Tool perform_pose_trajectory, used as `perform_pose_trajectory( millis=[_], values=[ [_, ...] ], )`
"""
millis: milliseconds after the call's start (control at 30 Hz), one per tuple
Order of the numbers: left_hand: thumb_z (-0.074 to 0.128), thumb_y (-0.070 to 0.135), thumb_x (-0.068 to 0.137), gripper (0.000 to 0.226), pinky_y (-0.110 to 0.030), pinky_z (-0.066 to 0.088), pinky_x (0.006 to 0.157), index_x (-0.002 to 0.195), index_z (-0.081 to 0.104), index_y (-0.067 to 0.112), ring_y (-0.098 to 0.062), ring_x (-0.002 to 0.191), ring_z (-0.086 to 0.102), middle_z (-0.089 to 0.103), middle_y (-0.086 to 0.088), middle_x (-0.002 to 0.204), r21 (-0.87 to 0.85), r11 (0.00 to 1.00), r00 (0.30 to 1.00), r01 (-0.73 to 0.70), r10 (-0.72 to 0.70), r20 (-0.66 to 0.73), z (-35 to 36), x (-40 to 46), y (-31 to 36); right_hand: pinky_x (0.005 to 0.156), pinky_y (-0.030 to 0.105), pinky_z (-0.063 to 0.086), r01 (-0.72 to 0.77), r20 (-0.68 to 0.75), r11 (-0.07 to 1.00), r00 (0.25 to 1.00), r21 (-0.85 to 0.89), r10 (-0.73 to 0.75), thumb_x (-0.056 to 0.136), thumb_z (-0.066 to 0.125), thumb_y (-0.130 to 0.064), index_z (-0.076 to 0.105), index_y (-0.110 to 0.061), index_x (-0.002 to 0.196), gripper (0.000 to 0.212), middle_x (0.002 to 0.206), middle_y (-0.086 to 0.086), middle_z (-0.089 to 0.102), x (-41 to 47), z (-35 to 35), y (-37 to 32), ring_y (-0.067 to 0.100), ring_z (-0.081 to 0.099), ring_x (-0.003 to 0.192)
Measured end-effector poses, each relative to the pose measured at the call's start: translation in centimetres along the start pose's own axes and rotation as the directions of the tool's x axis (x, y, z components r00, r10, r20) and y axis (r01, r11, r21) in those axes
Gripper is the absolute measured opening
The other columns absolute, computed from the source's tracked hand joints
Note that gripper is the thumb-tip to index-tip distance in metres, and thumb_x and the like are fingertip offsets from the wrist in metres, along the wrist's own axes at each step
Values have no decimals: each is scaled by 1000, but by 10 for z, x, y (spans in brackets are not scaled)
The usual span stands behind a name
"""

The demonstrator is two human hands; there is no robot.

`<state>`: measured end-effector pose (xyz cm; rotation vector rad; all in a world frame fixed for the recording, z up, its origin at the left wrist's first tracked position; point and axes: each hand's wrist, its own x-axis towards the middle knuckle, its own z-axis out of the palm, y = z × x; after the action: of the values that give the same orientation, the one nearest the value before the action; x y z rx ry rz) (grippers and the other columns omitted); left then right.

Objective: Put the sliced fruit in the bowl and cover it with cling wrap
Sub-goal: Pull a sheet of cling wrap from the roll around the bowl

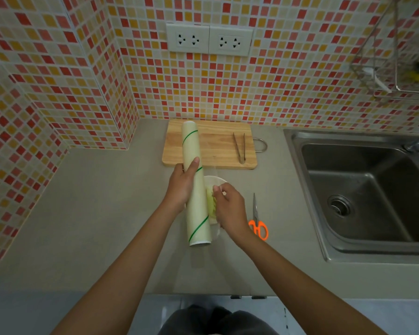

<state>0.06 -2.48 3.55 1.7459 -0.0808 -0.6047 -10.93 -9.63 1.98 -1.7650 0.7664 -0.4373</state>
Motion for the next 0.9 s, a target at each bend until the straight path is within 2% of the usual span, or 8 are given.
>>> perform_pose_trajectory(
  millis=[67,167,333,500,567,667,800,900],
  values=[
    [52,57,89,48,-45,55,84,114,55,17,-27,92,66,65,-9,106,-19,1000,1000,8,-7,26,0,-1,-3,45,22,35,-81,51,989,996,123,75,96,49,-34,53,-2,78,37,47,0,44,3,-2,-3,15,43,42],
    [51,59,88,41,-36,55,73,102,59,21,-21,83,68,68,-4,97,16,1000,997,-20,19,71,4,-7,-10,36,17,35,-192,88,964,980,184,178,94,45,-47,56,-7,78,44,45,0,48,14,-1,-13,12,45,33],
    [45,58,91,33,-25,46,59,87,57,27,-11,75,65,66,3,87,53,998,996,-40,35,77,11,-16,-14,66,44,49,-154,-80,988,985,12,154,100,38,-30,48,-9,71,37,67,8,51,33,11,-16,25,53,67],
    [49,65,85,48,-29,51,66,90,64,19,-16,74,67,69,-2,85,24,999,993,-35,32,112,3,-16,-11,58,31,35,-1,-154,994,988,-113,-17,101,36,-29,52,-2,80,38,72,11,58,30,6,-5,18,49,65],
    [59,67,75,53,-36,54,71,92,67,16,-19,76,68,71,-5,85,-1,1000,988,-29,29,153,1,-17,-12,57,30,36,27,-134,996,990,-80,-37,100,41,-32,54,-2,81,38,69,8,57,28,5,-3,14,47,61],
    [70,55,75,50,-43,56,80,96,67,10,-24,83,68,71,-12,92,-41,999,991,-21,26,135,1,-17,-18,50,15,34,44,-129,999,991,32,-39,96,49,-36,56,-6,74,38,60,-3,51,29,3,-2,2,43,51],
    [61,43,88,33,-41,53,78,92,66,11,-26,85,67,71,-18,97,-51,999,994,-15,20,107,3,-19,-22,48,8,35,27,-214,998,977,48,-16,99,44,-21,55,-11,74,30,56,-8,45,36,0,4,3,40,50],
    [53,41,92,37,-40,50,76,99,64,6,-29,81,64,68,-22,96,-99,994,993,47,-35,112,3,-18,-19,49,6,36,-11,-260,999,965,47,23,100,41,-18,56,-9,79,27,62,-7,50,39,-1,10,4,44,55]
  ],
)
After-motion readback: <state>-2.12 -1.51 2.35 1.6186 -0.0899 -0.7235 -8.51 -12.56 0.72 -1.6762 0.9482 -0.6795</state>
